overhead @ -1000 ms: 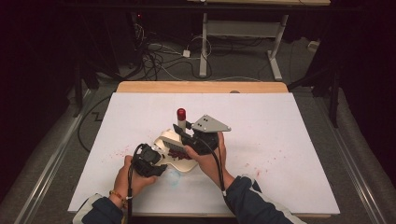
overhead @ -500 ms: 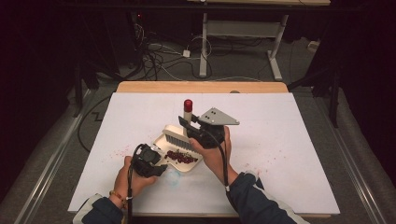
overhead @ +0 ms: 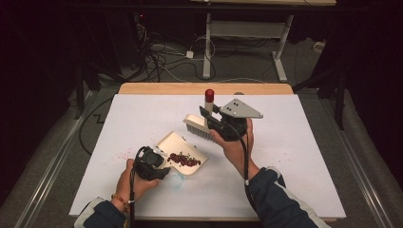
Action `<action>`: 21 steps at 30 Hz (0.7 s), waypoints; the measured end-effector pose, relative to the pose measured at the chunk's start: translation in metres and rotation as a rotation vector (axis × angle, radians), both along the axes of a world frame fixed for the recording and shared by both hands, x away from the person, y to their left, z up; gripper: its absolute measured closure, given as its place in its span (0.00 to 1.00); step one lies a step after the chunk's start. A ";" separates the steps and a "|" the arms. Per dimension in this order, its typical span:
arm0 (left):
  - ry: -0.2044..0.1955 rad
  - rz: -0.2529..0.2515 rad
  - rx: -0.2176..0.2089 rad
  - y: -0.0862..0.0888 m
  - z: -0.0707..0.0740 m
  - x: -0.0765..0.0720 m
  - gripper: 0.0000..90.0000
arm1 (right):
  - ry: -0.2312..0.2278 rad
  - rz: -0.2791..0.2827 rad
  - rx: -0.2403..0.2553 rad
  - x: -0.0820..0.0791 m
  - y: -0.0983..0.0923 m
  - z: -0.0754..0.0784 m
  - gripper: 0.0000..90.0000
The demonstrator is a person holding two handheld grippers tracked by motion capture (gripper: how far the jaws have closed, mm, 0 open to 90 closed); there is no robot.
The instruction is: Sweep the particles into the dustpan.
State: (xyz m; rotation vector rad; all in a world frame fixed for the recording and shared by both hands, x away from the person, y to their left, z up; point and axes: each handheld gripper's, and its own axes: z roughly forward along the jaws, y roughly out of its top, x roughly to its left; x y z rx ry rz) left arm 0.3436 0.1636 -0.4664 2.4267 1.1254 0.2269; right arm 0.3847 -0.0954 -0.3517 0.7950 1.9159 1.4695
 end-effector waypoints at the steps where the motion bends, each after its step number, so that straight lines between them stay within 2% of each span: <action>1: 0.001 0.000 0.000 0.000 0.000 0.000 0.71 | -0.007 -0.025 -0.028 0.003 -0.003 -0.007 0.78; 3: 0.003 0.000 -0.002 0.000 0.000 0.000 0.71 | -0.008 -0.048 -0.048 0.007 -0.004 -0.016 0.78; 6: 0.002 0.000 -0.001 0.000 0.000 0.000 0.71 | 0.001 -0.055 -0.046 0.012 -0.004 -0.024 0.78; 7: 0.002 0.000 -0.001 0.000 0.000 0.000 0.71 | -0.004 -0.058 -0.052 0.016 -0.001 -0.030 0.78; 9: 0.003 0.000 -0.003 0.000 0.000 0.000 0.71 | -0.019 -0.058 -0.047 0.018 0.002 -0.033 0.78; 12: 0.008 -0.005 -0.005 0.001 0.000 0.001 0.71 | -0.051 -0.037 -0.052 0.023 0.013 -0.039 0.78; 16: 0.012 -0.008 -0.013 0.003 0.000 0.002 0.71 | -0.029 -0.008 -0.039 0.027 0.025 -0.047 0.78; 21: 0.028 -0.014 -0.025 0.008 0.001 0.002 0.71 | -0.044 0.023 -0.059 0.025 0.035 -0.049 0.78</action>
